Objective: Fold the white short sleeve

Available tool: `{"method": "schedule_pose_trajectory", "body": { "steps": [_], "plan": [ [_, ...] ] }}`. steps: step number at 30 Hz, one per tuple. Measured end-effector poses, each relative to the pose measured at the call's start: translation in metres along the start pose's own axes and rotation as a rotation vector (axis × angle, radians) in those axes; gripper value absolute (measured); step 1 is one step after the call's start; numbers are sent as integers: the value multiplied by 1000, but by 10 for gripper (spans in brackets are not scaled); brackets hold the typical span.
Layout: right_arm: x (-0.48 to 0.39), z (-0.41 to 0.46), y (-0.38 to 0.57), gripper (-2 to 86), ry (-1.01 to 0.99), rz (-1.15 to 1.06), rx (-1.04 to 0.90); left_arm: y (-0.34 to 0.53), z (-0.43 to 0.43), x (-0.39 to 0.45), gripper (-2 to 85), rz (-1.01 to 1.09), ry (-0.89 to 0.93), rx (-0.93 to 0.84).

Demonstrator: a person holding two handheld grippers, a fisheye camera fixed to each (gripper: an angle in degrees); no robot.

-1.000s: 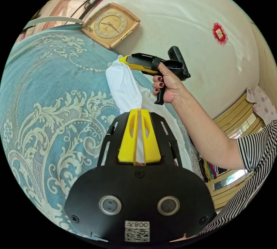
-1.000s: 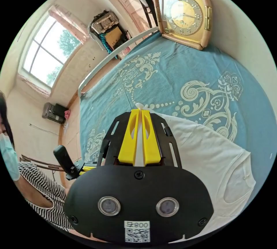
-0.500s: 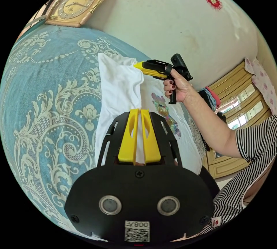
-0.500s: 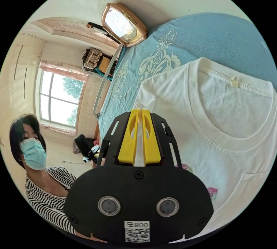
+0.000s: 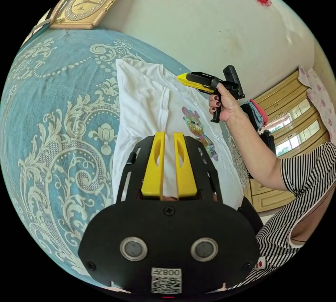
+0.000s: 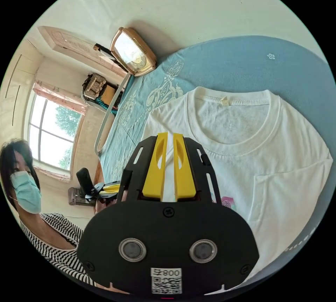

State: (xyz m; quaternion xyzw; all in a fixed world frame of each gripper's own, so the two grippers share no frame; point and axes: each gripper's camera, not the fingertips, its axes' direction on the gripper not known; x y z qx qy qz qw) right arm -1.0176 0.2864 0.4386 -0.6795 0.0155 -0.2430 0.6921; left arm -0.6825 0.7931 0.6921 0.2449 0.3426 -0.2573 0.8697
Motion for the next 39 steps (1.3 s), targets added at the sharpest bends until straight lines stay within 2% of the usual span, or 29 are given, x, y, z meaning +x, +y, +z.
{"method": "schedule_pose_trajectory", "body": {
  "steps": [4, 7, 13, 18, 20, 23, 28, 30, 34, 39],
  "plan": [
    [-38, 46, -18, 7, 4, -169, -138, -1, -8, -2, 23, -67, -35, 78],
    [-59, 87, -32, 3, 3, -246, -208, -5, 2, -5, 12, -151, -196, -12],
    [-70, 156, -58, 1, 39, -256, -334, -6, -3, -6, 3, -187, -259, 20],
    [-68, 166, -63, 1, 1, -246, -335, -2, -17, -7, 2, -212, -254, 100],
    [-69, 164, -60, 1, 16, -268, -337, 0, -22, -10, 2, -202, -137, 153],
    [-69, 151, -57, 1, 37, -282, -281, 3, -25, -14, 2, -208, -54, 213],
    [-53, 148, -70, 1, 33, -219, -211, -6, -9, -11, 2, -212, -206, 53],
    [-48, 160, -76, 1, 77, -191, -233, -8, -10, -8, 2, -202, -233, 57],
    [-47, 166, -82, 0, 41, -181, -253, -7, -13, -10, 2, -211, -222, 66],
    [-58, 136, -55, 1, 15, -242, -195, -3, -22, -12, 1, -202, -156, 124]
  ]
}}
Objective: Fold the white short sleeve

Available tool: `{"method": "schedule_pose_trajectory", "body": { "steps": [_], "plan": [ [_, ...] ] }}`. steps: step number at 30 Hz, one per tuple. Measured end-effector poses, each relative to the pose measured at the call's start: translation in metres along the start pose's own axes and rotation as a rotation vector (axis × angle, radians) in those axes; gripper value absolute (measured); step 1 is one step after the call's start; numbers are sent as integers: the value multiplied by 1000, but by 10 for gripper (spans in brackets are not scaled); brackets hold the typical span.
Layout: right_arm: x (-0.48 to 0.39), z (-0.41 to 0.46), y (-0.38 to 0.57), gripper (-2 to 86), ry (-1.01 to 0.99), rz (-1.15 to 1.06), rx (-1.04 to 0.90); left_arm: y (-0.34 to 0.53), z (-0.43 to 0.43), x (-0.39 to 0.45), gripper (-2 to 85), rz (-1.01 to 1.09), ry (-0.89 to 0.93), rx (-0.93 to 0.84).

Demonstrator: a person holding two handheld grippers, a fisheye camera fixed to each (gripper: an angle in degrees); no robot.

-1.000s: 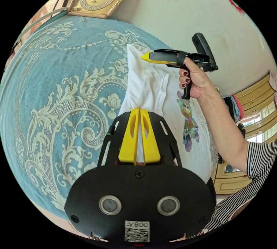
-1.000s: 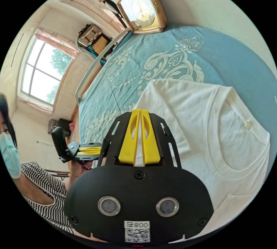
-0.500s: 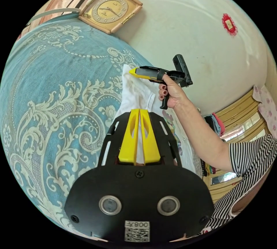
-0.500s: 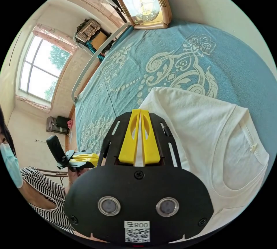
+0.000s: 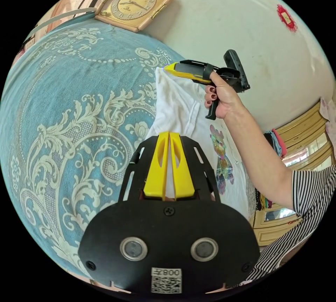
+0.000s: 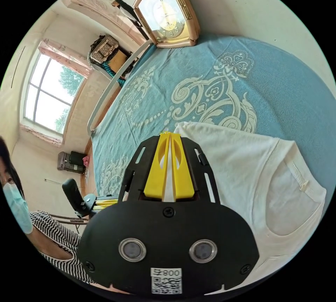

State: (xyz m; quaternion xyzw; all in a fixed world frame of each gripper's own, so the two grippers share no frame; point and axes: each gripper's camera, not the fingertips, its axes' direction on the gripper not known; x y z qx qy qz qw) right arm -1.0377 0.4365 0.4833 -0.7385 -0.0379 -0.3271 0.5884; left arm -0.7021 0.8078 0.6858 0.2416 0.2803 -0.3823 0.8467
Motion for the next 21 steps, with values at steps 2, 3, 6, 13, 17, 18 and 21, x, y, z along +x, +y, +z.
{"method": "schedule_pose_trajectory", "body": {
  "steps": [2, 3, 6, 13, 17, 18, 21],
  "plan": [
    [-16, -5, 29, 1, -68, -64, -28, 1, -6, -2, 1, 0, 21, 31],
    [-20, -4, 37, 1, -81, -83, -54, 1, -6, -2, 2, -5, 17, 32],
    [-36, 6, 72, 1, -69, -121, -128, 2, -6, -5, 2, -27, 11, 23],
    [-32, 28, 80, 1, -99, -99, -176, 2, -8, 0, 2, -23, -43, 11],
    [-37, 11, 91, 1, -98, -121, -144, 1, -11, 2, 2, -16, -34, 14],
    [-37, 6, 93, 1, -90, -124, -130, 1, -11, 3, 2, -17, -40, 13],
    [-29, -15, 101, 1, -37, -98, -59, 0, -10, 4, 2, -22, -57, -3]
  ]
}}
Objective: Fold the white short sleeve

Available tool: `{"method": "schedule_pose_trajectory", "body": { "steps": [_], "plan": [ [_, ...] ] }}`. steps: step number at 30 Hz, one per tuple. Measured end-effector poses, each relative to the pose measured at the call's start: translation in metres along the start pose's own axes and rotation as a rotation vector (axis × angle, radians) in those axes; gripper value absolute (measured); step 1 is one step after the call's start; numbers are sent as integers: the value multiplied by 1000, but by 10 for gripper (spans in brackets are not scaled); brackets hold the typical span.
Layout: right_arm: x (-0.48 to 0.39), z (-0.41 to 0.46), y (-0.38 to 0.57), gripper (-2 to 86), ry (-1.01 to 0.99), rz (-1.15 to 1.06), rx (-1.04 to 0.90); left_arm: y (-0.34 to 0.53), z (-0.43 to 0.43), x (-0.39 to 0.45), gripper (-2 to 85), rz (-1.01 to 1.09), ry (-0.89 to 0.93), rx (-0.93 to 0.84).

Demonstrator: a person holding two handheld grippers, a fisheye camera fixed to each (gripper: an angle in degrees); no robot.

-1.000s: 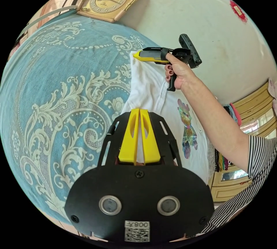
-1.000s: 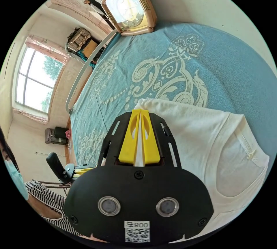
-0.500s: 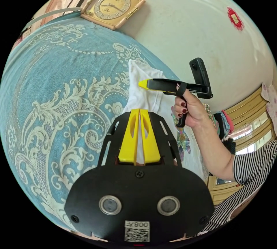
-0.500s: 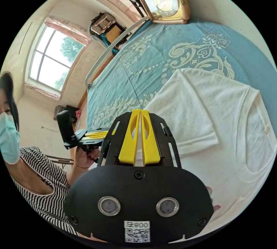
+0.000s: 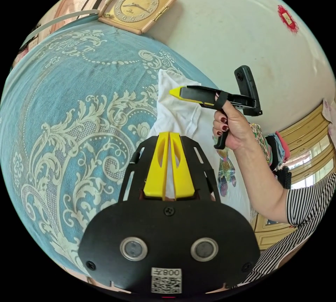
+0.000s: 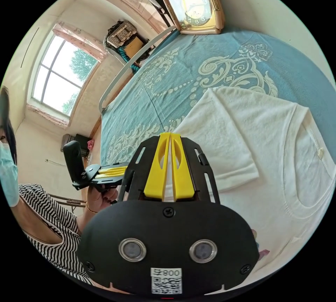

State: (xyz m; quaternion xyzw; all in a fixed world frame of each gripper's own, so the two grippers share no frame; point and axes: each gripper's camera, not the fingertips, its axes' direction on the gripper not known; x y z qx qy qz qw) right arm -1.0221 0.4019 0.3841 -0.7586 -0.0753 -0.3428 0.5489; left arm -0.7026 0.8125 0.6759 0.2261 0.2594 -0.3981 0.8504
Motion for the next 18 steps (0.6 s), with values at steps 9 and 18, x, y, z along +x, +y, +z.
{"method": "schedule_pose_trajectory", "body": {
  "steps": [9, 18],
  "plan": [
    [-12, -19, 34, 1, 39, -19, 14, -1, -8, 12, 2, 35, -19, 22],
    [3, -155, 193, 1, 302, 198, 194, -8, 8, 34, 2, 102, -17, -82]
  ]
}}
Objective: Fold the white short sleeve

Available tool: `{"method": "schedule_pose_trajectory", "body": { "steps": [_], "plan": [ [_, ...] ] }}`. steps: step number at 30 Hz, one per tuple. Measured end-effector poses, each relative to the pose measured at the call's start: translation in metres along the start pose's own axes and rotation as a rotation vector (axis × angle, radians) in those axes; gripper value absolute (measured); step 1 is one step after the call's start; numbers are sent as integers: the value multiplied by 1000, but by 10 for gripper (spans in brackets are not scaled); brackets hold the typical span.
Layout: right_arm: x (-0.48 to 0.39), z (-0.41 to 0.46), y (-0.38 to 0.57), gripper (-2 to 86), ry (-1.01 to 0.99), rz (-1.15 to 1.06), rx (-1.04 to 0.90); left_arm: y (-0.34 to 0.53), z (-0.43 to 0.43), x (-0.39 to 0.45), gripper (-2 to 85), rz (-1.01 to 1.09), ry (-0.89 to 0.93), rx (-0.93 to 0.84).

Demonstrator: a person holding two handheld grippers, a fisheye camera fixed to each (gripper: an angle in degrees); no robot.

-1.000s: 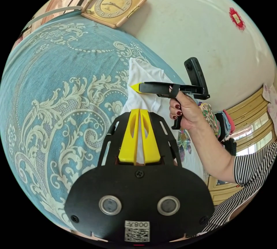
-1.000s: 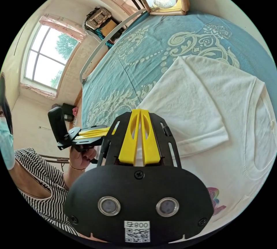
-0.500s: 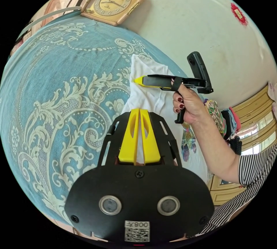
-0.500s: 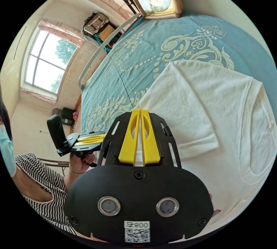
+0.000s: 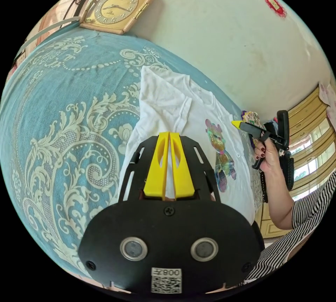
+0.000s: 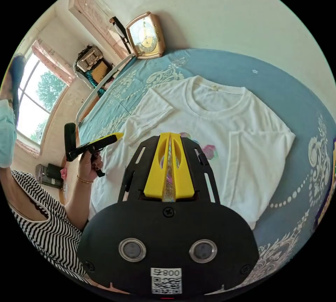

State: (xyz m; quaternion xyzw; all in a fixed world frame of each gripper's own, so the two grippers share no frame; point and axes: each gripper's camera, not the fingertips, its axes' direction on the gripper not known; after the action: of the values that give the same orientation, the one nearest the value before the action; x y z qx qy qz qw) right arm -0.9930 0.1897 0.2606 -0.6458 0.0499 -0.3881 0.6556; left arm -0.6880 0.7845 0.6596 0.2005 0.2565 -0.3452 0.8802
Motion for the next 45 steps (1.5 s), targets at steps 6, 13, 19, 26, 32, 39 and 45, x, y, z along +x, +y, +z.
{"method": "schedule_pose_trajectory", "body": {
  "steps": [6, 13, 19, 26, 32, 39, 45],
  "plan": [
    [60, -25, 71, 1, 154, 228, -88, 1, -14, 17, 2, 27, -50, 80],
    [28, -20, 38, 7, 62, 40, -15, -4, -8, 35, 2, 72, -4, 52],
    [-4, 27, -33, 39, -17, -111, -39, -12, 6, 49, 3, 102, -89, -57],
    [-13, 65, -58, 13, 51, -144, -108, -14, 3, 52, 3, 106, -19, -55],
    [-7, 55, -49, 2, 87, -127, -102, -15, -1, 60, 2, 113, -1, -45],
    [-23, 50, -33, 1, 106, -196, -88, -15, -2, 60, 2, 53, -14, -54],
    [-20, 39, -28, 1, 81, -177, -48, -10, -26, 68, 2, 2, -110, 92]
  ]
}}
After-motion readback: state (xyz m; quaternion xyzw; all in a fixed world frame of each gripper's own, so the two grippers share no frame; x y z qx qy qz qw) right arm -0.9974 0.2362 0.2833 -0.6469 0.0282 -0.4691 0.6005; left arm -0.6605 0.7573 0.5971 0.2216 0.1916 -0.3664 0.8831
